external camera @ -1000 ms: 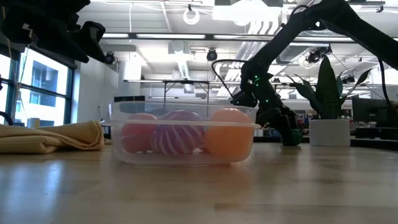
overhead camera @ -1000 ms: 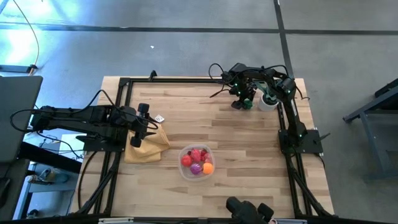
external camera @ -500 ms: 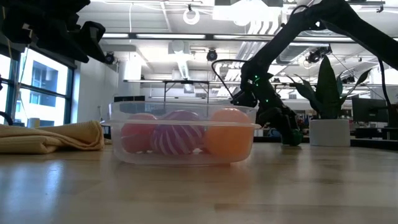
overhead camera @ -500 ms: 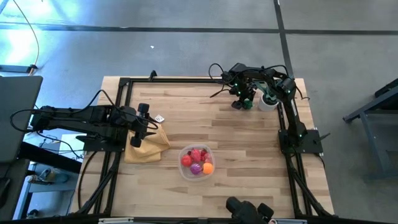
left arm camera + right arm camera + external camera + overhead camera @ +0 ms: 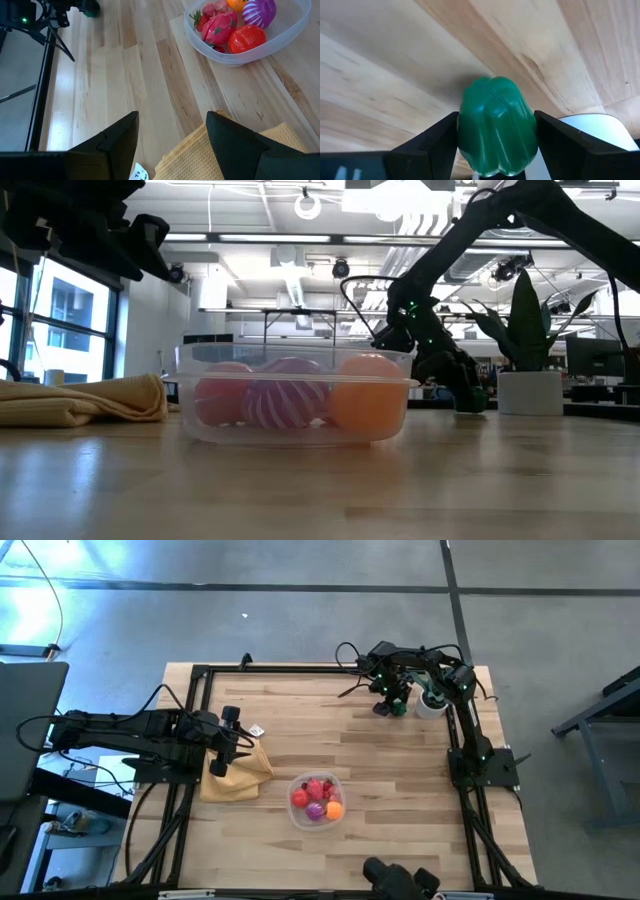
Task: Pick and placing Produce into tupperware
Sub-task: Put the green bell pepper into the transparent bin
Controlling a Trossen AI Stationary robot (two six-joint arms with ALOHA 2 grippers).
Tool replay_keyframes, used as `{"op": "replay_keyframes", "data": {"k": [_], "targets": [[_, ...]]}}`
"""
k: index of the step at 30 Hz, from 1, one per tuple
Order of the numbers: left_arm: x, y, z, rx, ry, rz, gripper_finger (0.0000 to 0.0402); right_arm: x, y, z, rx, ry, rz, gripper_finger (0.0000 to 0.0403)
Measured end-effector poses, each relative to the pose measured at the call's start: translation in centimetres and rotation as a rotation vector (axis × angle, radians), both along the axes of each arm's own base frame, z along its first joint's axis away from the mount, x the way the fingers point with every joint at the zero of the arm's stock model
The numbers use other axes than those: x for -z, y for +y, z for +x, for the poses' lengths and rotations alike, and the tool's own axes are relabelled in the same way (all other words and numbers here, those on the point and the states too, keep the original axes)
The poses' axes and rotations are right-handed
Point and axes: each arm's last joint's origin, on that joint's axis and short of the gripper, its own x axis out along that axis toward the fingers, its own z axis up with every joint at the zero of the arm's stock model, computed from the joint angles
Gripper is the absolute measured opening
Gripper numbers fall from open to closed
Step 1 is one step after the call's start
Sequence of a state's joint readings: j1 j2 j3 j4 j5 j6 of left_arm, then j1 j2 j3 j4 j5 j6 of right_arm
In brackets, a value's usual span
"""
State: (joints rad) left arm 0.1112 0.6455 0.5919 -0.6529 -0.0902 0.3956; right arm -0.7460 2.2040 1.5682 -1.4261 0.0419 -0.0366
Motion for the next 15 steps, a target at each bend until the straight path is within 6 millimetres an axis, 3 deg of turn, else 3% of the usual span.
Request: {"op": "replay_keyframes", "data": {"k": [7,15], "targets": [[0.0,0.0,0.0,0.000,0.000,0.000,0.0221,-1.6,-0.1,1.5,-0.015,-0.088,0.017,0.0229],[0.0,0.0,0.0,0.000,0.000,0.000,0.0221,-6.6,0.5,5.9,-0.084,-0.365,0.021,0.0229]]}}
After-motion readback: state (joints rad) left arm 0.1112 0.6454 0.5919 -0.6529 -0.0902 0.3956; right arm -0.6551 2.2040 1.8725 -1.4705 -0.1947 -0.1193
